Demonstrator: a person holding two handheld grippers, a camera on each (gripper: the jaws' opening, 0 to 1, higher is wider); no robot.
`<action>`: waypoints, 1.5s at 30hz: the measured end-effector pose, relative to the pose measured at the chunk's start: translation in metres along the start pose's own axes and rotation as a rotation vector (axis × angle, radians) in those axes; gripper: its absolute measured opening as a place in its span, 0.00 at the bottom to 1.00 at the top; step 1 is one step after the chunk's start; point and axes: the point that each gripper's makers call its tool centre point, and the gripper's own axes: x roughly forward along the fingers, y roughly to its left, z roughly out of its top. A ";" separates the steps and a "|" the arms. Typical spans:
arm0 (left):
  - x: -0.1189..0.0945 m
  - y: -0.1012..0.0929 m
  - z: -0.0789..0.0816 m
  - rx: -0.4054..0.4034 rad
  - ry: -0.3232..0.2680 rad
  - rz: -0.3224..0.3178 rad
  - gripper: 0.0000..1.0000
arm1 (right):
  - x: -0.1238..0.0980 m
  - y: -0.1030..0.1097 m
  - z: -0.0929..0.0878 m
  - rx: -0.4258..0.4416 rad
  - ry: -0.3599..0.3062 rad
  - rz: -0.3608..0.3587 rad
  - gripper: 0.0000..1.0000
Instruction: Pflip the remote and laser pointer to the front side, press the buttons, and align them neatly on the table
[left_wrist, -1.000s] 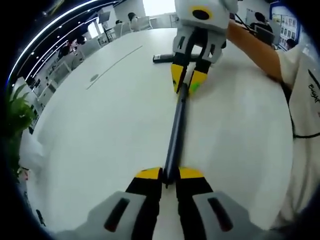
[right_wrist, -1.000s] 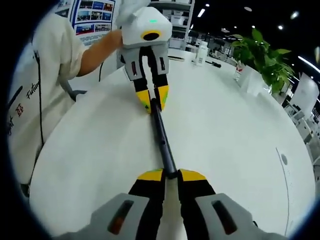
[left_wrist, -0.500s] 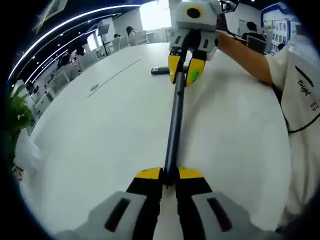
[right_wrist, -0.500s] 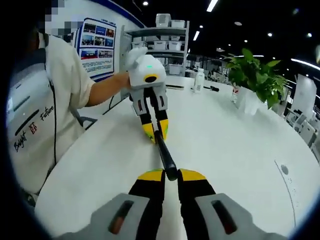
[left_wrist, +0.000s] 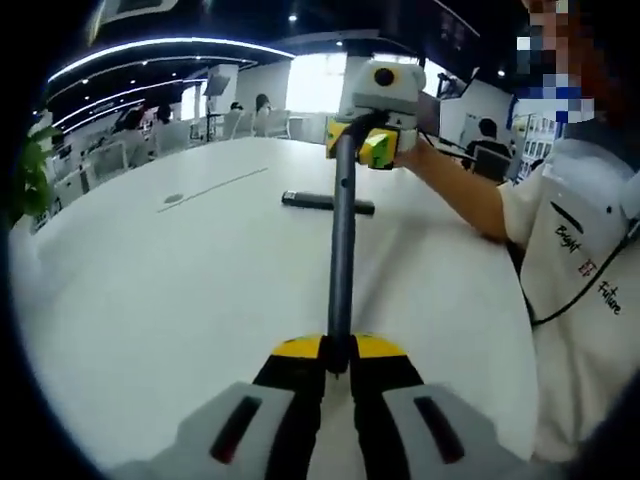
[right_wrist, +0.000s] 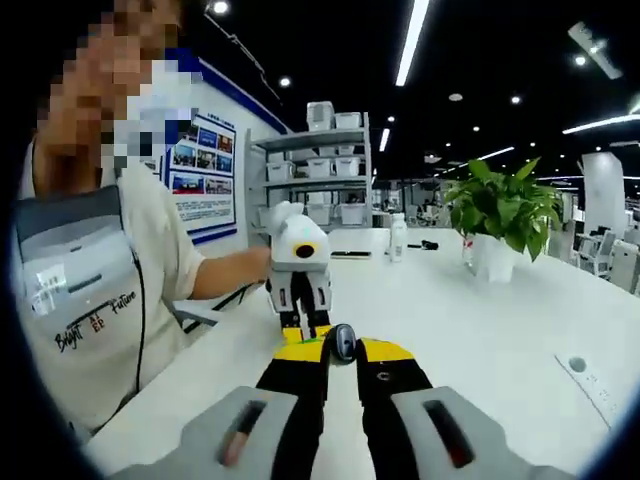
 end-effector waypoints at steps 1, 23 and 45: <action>0.001 -0.001 0.002 -0.015 -0.017 -0.009 0.12 | -0.001 -0.001 0.003 0.009 -0.013 -0.001 0.14; 0.035 -0.037 0.046 -0.359 -0.348 -0.200 0.12 | 0.001 -0.024 0.037 0.378 -0.301 -0.026 0.14; 0.035 -0.021 0.049 -0.421 -0.411 -0.168 0.13 | 0.001 -0.022 0.037 0.413 -0.319 0.025 0.13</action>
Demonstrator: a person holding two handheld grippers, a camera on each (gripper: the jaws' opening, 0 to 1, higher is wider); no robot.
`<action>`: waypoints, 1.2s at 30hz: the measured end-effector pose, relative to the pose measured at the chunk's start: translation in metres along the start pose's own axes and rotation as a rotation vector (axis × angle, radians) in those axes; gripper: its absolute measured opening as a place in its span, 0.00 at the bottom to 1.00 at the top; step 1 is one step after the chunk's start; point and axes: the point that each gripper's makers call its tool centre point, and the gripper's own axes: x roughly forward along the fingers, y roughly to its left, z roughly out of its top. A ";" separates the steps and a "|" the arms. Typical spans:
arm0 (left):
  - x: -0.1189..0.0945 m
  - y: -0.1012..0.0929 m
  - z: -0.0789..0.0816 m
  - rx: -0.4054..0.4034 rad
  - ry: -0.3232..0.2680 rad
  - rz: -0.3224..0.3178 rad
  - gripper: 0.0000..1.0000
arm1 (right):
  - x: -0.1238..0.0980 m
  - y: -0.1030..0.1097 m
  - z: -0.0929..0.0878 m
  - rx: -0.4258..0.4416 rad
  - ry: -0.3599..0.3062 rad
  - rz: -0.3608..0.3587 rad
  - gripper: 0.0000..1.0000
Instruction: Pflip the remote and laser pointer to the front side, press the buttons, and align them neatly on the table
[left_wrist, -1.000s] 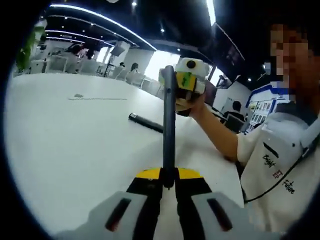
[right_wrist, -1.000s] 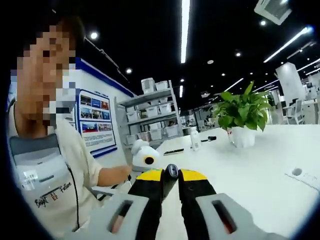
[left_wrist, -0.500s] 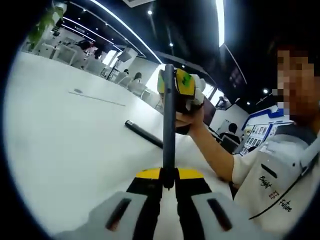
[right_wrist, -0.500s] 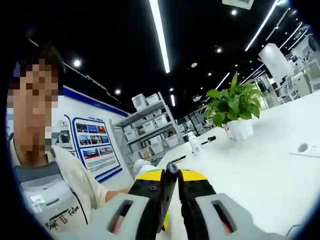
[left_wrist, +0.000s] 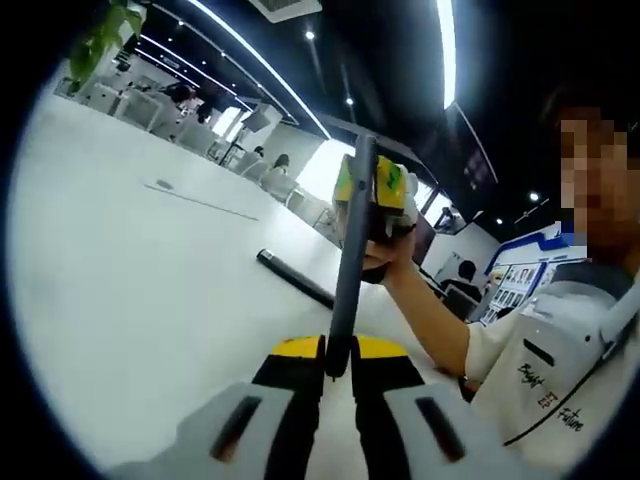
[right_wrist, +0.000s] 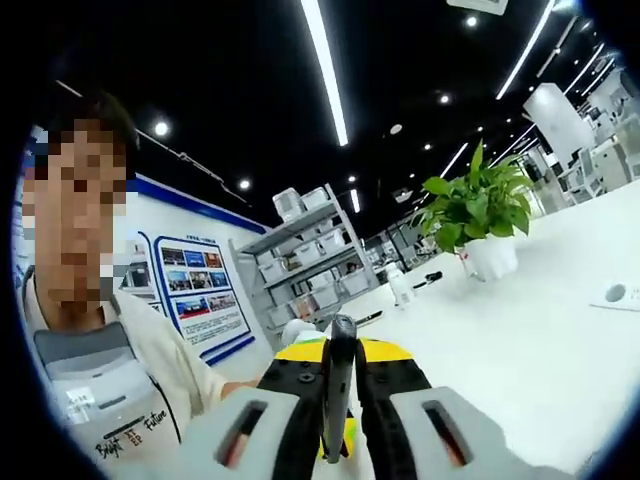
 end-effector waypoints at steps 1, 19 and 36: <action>0.000 -0.001 0.001 -0.006 -0.003 -0.006 0.13 | 0.000 0.000 0.001 0.011 -0.008 0.002 0.13; 0.007 -0.013 -0.001 -0.022 0.024 -0.064 0.12 | 0.000 -0.002 -0.001 0.122 -0.021 0.018 0.12; 0.010 -0.012 0.004 -0.071 -0.013 -0.079 0.12 | 0.005 0.004 -0.006 0.089 -0.005 0.038 0.13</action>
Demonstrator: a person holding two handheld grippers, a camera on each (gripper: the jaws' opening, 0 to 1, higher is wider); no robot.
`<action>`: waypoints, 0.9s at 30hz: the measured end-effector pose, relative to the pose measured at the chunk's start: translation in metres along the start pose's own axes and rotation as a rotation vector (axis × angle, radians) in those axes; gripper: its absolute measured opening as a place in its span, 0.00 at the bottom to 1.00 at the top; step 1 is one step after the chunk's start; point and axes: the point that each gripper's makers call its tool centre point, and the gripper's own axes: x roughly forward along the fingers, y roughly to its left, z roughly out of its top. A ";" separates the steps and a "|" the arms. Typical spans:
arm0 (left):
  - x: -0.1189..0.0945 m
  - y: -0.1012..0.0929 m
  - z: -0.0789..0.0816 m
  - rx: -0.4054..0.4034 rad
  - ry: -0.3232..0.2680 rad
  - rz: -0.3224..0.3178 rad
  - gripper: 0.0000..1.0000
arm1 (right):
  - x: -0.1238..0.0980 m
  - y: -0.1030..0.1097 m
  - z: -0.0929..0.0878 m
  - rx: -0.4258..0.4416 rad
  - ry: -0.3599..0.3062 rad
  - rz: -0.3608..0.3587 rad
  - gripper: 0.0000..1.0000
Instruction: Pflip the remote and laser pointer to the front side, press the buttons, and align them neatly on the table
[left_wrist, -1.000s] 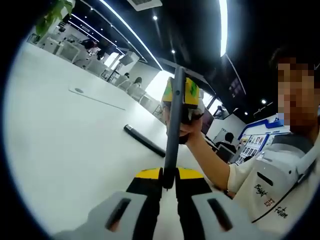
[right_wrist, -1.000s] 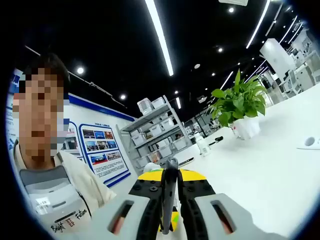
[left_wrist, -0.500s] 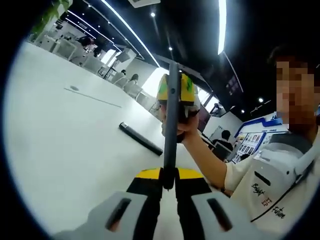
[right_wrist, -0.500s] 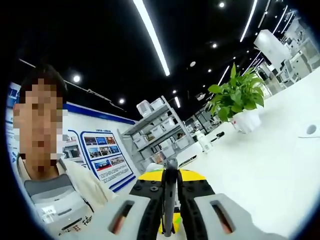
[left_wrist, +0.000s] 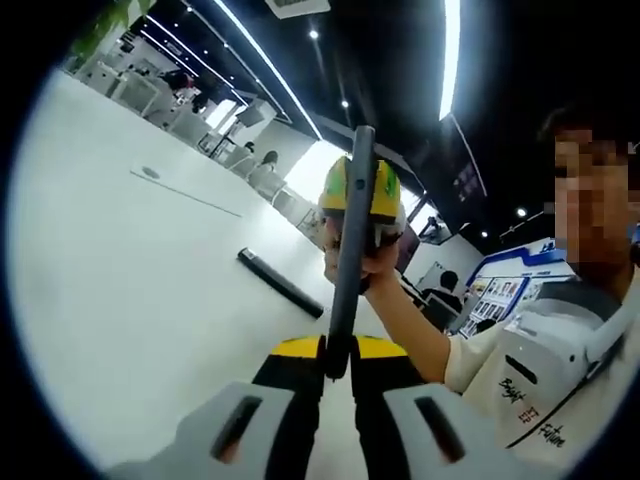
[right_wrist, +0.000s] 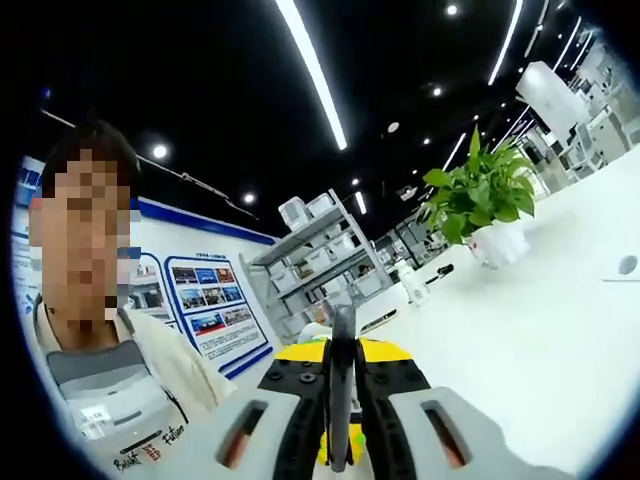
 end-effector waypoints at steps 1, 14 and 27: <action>0.000 -0.001 0.001 -0.004 -0.003 -0.007 0.12 | 0.000 -0.001 -0.001 -0.005 0.007 -0.001 0.13; -0.002 0.000 0.002 0.011 -0.016 0.012 0.12 | 0.000 -0.008 -0.002 -0.001 0.024 -0.021 0.13; 0.000 0.000 0.001 0.022 -0.011 0.013 0.12 | -0.003 -0.007 -0.004 0.037 0.038 -0.016 0.11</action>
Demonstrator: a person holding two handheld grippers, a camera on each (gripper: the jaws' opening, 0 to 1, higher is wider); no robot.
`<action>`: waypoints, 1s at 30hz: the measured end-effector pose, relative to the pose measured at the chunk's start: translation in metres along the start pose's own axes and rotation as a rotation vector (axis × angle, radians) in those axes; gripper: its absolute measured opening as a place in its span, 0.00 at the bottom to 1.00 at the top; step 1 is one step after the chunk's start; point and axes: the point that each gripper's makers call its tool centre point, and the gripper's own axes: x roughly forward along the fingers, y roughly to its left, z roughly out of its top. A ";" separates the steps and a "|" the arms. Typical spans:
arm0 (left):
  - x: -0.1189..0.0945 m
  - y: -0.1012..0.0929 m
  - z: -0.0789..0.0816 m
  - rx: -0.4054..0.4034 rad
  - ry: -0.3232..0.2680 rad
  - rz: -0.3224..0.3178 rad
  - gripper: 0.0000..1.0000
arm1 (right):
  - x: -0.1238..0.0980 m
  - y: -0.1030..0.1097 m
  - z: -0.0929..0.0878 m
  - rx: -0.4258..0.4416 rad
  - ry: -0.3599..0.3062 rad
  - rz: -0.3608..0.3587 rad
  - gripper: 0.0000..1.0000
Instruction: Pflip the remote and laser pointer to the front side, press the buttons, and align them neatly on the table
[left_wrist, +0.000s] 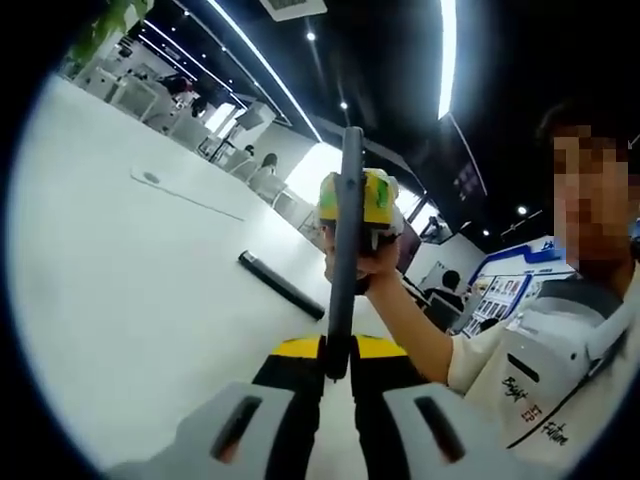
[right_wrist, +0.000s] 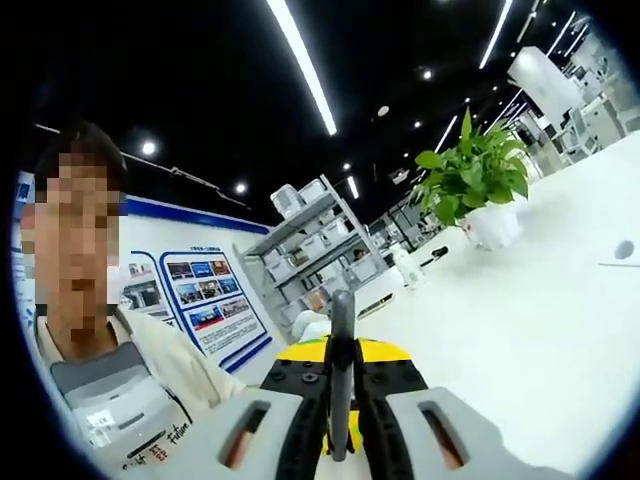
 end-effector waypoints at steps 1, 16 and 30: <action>0.000 -0.002 0.001 -0.011 -0.003 -0.012 0.12 | 0.000 -0.001 0.001 0.021 -0.007 -0.002 0.12; -0.003 0.001 -0.001 0.136 0.042 0.044 0.12 | 0.004 0.012 -0.002 -0.082 0.062 -0.026 0.12; -0.009 -0.002 0.011 0.266 0.056 0.128 0.13 | 0.006 0.027 0.007 -0.161 0.070 -0.037 0.12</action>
